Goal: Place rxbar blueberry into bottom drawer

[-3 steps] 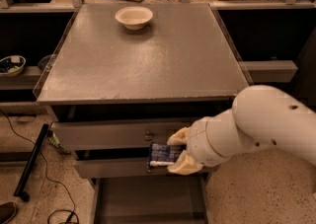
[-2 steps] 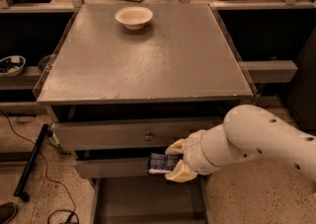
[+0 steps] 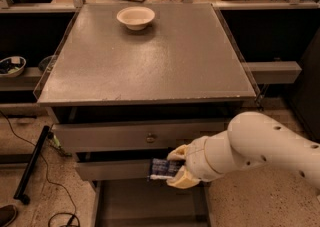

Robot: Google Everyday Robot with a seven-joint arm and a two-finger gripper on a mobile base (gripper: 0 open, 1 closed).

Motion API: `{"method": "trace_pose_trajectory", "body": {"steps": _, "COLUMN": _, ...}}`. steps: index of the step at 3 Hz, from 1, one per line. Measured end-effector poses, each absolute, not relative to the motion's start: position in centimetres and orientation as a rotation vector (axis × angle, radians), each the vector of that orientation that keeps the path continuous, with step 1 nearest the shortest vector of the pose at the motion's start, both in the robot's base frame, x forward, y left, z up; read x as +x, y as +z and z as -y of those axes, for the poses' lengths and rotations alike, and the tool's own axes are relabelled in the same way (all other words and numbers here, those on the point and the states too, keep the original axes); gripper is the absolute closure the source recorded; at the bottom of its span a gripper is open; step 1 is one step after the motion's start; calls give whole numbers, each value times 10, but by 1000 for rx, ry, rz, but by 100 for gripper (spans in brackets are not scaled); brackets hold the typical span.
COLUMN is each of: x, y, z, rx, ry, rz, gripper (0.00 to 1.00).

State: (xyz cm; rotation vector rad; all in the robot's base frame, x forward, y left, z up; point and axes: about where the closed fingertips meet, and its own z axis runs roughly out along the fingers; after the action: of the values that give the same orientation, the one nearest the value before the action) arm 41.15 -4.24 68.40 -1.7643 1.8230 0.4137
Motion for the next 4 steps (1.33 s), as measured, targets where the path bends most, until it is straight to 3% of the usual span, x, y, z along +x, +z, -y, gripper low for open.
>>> {"method": "trace_pose_trajectory", "body": {"steps": 4, "x": 407, "y": 571, "z": 44, "rx": -1661, "ry": 596, "rz": -1915, "gripper": 100}}
